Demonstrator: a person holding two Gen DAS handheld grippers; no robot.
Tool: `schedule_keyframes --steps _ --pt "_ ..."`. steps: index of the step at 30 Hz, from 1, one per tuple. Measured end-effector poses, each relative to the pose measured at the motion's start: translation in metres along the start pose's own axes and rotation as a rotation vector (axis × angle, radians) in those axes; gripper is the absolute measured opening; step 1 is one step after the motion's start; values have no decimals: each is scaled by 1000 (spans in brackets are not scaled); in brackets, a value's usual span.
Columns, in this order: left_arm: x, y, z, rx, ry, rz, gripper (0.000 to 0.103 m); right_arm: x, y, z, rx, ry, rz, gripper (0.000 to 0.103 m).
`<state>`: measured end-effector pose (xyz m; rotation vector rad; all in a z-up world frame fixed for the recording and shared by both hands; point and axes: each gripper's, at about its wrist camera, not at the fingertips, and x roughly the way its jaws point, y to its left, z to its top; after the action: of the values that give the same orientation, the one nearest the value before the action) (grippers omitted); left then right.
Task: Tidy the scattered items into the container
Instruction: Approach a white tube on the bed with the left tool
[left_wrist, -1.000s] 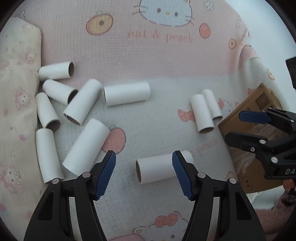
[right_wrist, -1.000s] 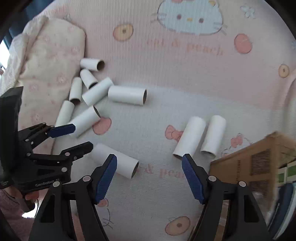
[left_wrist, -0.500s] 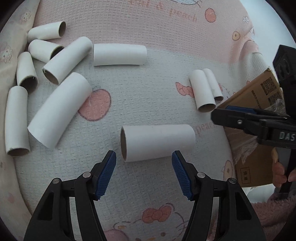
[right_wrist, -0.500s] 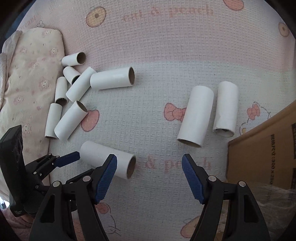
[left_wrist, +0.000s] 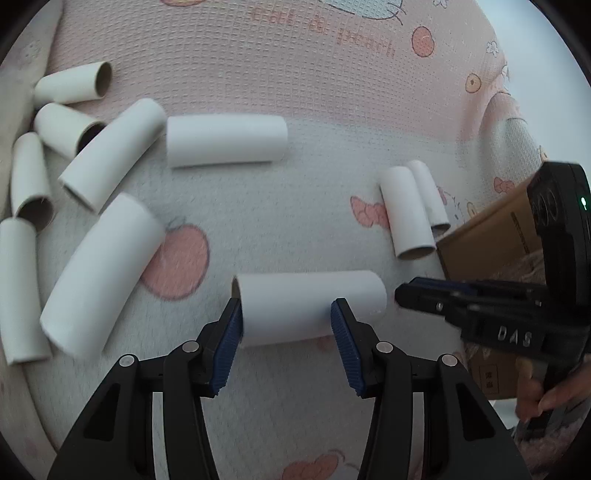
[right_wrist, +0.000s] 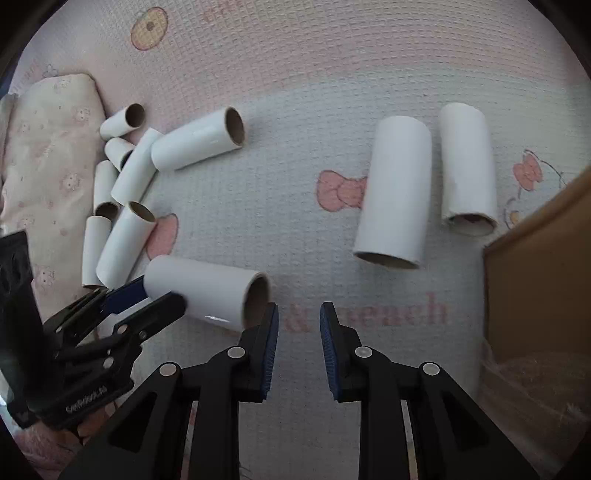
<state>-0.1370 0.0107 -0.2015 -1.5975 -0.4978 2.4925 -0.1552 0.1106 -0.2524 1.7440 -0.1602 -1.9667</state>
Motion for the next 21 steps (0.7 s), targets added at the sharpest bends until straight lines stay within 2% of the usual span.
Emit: schedule_keyframes --steps 6,8,12,16,18,20,21 --pt "11 -4 32 22 -31 -15 42 -1 14 7 -80 -27 11 20" --pt "16 -7 43 51 -15 -45 38 0 16 9 -82 -21 27 20" --pt "27 -13 60 99 -8 -36 38 4 21 10 -114 -7 3 20" --pt "22 -12 65 80 -34 -1 38 5 19 12 -118 -6 -24 20" --pt "15 -7 64 64 -46 17 41 6 18 12 -112 -2 -23 20" --pt "2 -1 60 57 -57 39 51 7 19 14 -117 4 -24 20" --pt "-6 1 58 62 -64 54 52 7 20 14 -123 6 -29 21"
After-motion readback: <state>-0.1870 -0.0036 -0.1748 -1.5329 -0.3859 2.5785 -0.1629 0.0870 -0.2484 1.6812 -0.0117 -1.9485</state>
